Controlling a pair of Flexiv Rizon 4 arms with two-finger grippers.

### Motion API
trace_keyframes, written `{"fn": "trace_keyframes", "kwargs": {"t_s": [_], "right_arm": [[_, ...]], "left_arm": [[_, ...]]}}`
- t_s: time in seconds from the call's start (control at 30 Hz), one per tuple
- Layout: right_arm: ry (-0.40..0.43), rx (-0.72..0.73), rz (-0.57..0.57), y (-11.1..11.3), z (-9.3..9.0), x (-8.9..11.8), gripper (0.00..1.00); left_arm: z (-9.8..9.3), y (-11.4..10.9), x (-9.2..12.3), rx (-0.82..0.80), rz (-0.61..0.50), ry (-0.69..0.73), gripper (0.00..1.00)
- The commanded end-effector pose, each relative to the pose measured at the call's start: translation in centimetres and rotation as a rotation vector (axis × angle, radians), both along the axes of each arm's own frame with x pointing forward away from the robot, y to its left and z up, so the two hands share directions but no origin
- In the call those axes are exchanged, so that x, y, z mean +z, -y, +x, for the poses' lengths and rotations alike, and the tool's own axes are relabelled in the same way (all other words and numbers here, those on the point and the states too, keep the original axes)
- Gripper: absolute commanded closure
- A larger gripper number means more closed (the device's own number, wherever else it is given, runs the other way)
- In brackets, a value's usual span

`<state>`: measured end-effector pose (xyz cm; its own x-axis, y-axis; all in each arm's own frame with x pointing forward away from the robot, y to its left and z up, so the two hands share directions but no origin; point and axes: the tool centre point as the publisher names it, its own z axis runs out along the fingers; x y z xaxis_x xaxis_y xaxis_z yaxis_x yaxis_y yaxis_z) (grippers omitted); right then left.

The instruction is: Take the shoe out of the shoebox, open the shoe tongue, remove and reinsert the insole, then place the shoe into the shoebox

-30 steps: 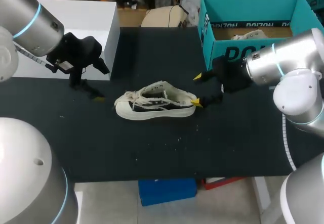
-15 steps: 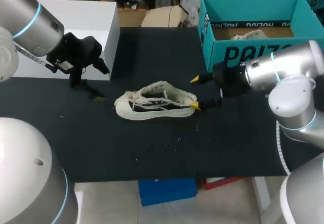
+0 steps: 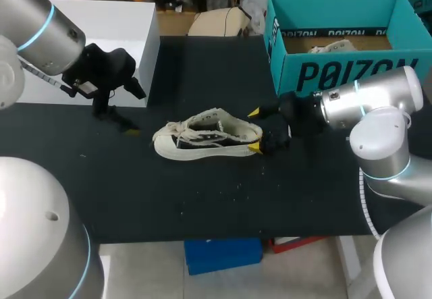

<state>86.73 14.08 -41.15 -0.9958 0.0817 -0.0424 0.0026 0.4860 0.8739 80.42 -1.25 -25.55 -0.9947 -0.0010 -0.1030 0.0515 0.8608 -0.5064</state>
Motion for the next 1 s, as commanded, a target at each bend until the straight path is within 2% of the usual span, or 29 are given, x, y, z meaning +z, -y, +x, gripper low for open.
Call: {"fn": "trace_keyframes", "kwargs": {"t_s": [0.03,0.7,0.73,0.77,0.8,0.83,0.87,0.9,0.93,1.0], "right_arm": [[-0.003,0.005,0.016,-0.6,0.6,-1.0,0.0],[-0.037,0.03,0.053,-1.5,-0.1,-2.4,0.0],[-0.039,0.034,0.054,-1.5,-0.2,-2.4,0.06],[-0.041,0.038,0.055,-1.5,-0.2,-2.4,0.2],[-0.042,0.041,0.058,-1.5,-0.3,-2.4,0.29],[-0.046,0.046,0.06,-1.6,-0.4,-2.4,0.51],[-0.051,0.053,0.066,-1.7,-0.5,-2.4,0.58],[-0.06,0.064,0.074,-1.8,-0.6,-2.4,0.7],[-0.067,0.078,0.077,-1.9,-0.8,-2.4,1.0],[-0.071,0.087,0.077,-2.0,-0.9,-2.4,1.0]], "left_arm": [[0.0,0.1,-0.2,0.0,-0.001,0.003,0.0],[0.0,0.1,-0.2,0.0,-0.001,0.003,0.0],[0.0,0.1,-0.2,0.0,-0.001,0.003,0.0],[0.0,0.1,-0.2,0.0,-0.001,0.003,0.0],[0.0,0.1,-0.2,0.0,-0.001,0.003,0.0],[0.0,0.1,-0.2,0.0,-0.001,0.003,0.0],[0.0,0.1,-0.2,0.0,-0.001,0.003,0.0],[0.0,0.1,-0.2,0.0,-0.001,0.003,0.0],[0.0,0.1,-0.2,0.0,-0.001,0.003,0.0],[0.0,0.1,-0.2,0.0,-0.001,0.003,0.0]]}}
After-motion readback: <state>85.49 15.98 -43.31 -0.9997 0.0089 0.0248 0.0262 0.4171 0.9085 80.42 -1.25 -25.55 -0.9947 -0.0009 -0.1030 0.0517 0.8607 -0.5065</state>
